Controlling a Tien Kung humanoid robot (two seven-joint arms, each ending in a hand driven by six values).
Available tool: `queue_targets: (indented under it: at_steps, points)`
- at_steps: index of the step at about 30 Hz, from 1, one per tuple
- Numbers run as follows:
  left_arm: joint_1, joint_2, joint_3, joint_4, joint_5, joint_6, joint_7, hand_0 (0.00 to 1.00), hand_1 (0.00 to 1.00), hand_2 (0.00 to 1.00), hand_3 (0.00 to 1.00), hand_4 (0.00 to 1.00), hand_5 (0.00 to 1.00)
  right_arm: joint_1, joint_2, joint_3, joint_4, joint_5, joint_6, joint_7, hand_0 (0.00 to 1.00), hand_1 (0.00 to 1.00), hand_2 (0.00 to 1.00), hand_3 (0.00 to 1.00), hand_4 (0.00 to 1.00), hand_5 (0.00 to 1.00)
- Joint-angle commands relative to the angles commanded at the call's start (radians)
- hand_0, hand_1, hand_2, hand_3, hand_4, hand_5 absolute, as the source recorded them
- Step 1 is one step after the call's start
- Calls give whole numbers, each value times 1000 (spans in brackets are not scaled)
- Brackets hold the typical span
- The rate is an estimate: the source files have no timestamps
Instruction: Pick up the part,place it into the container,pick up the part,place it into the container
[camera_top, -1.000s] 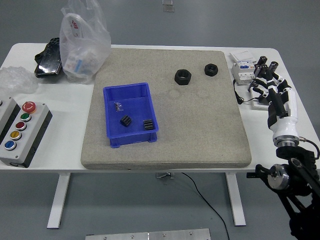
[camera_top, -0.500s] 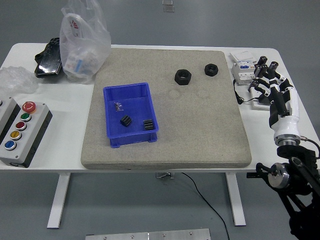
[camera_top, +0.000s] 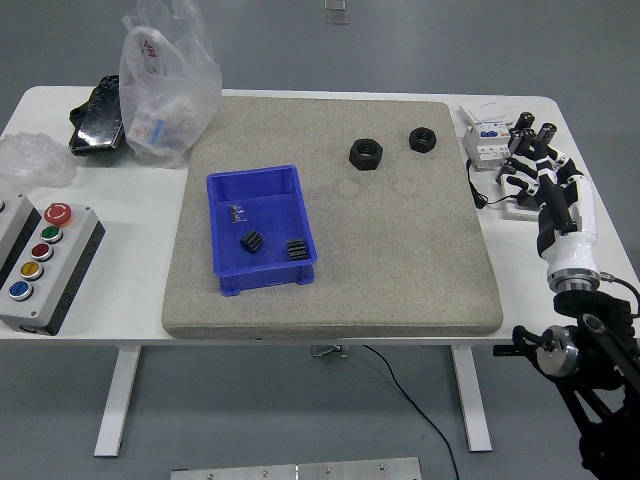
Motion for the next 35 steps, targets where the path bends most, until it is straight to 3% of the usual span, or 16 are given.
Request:
queue_targets:
  at_steps: [5, 6, 11, 12, 17, 18, 23, 24, 35]
  points:
    - [0, 1, -5, 0, 6, 3, 2, 665, 489, 377, 606, 719, 332, 1, 0, 5, 0, -3, 2, -4, 546, 615, 652, 649, 758, 513]
    - [0, 1, -7, 0, 7, 3, 3, 663, 410, 355, 604, 716, 331, 1, 0, 6, -1, -4, 2, -5, 545, 610, 644, 645, 759, 515]
    - [1, 1, -12, 0, 14, 4, 10, 663, 410, 355, 604, 716, 331, 0, 0, 16, -2, -4, 5, -5, 545, 610, 644, 645, 759, 515]
    - [2, 1, -13, 0, 16, 4, 12, 629, 293, 366, 607, 715, 332, 0, 0, 20, -2, -4, 6, -5, 531, 492, 571, 650, 734, 488]
    - [3, 1, -18, 0, 22, 6, 16, 629, 293, 366, 607, 715, 332, 1, 0, 38, -3, -4, 9, -5, 531, 492, 571, 650, 734, 488]
    - [3, 1, -18, 0, 23, 9, 14, 627, 280, 389, 607, 714, 333, 1, -1, 42, -2, -2, 10, -4, 492, 340, 435, 652, 735, 487]
    - [4, 3, -21, 0, 24, 21, 11, 627, 280, 389, 607, 714, 333, -1, -4, 56, -4, 9, 16, 5, 492, 340, 435, 652, 735, 487]
    - [4, 3, -22, 0, 24, 22, 12, 649, 297, 529, 612, 712, 328, -1, -4, 58, -5, 11, 18, 7, 468, 303, 427, 653, 745, 493]
    - [5, 8, -16, 0, 22, 17, 20, 651, 291, 542, 613, 711, 328, 2, -8, 70, -17, 47, 24, 51, 445, 267, 381, 644, 763, 514]
